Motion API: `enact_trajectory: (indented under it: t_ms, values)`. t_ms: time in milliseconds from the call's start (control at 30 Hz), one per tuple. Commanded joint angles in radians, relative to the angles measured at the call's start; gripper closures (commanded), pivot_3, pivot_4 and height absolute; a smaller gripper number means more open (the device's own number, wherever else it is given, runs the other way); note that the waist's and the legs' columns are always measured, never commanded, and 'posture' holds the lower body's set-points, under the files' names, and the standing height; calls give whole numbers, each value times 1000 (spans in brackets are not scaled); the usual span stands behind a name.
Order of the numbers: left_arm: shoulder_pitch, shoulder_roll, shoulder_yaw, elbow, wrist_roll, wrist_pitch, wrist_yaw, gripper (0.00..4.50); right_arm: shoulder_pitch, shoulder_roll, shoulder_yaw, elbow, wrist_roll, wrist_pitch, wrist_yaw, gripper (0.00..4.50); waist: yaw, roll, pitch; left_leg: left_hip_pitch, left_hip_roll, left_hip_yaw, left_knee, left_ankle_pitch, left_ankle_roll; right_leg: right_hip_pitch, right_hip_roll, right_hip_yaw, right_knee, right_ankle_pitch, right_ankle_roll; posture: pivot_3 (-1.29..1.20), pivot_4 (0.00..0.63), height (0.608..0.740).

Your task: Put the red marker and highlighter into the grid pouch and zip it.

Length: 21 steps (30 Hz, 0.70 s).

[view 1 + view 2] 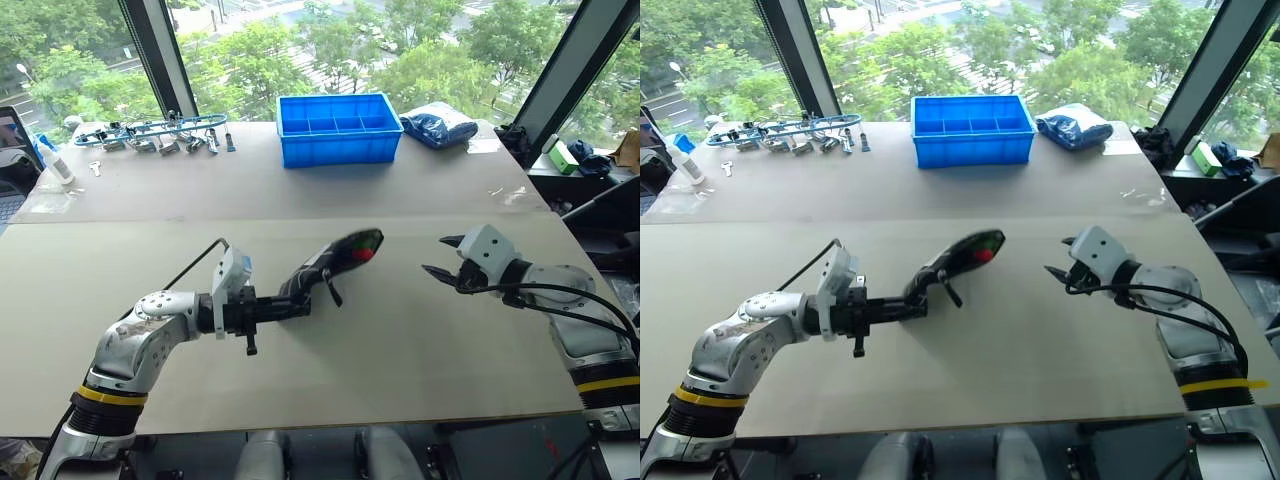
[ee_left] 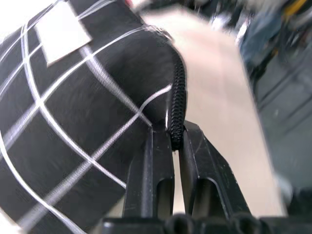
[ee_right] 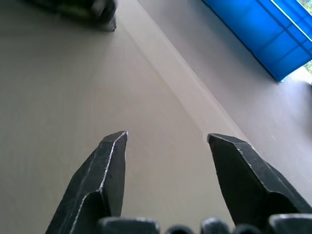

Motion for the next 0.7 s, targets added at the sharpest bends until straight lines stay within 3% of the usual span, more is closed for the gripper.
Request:
enact_trajectory:
  t_ms: [33,167,267,500,700]
  values:
    - [-38,-6,30,20,-2,-27,0,4500,-5,-9,-57,-91,68,62,35,3299,9,0,0,-1,0,0,0,0,0,0,0,0,0,0,0,0,150,740]
    - [-81,-1,84,40,-50,24,10,4500,16,-10,-64,-161,116,123,68,4484,17,0,0,-1,0,0,1,0,1,0,0,1,0,0,0,0,150,740]
    - [-108,9,122,35,-91,76,4,4500,17,1,-61,-212,151,187,77,4484,17,0,0,-1,0,0,1,-1,1,0,1,1,0,0,0,0,150,740]
    - [-114,21,124,23,-86,98,-3,4500,52,80,-42,-480,390,581,14,4484,15,0,0,-1,0,-1,1,-1,1,0,2,1,1,0,0,0,150,740]
    - [-90,13,118,-8,-91,102,6,4500,12,155,14,-489,319,639,-116,4484,18,0,0,-2,0,-1,1,-1,1,-1,1,1,1,0,0,0,150,740]
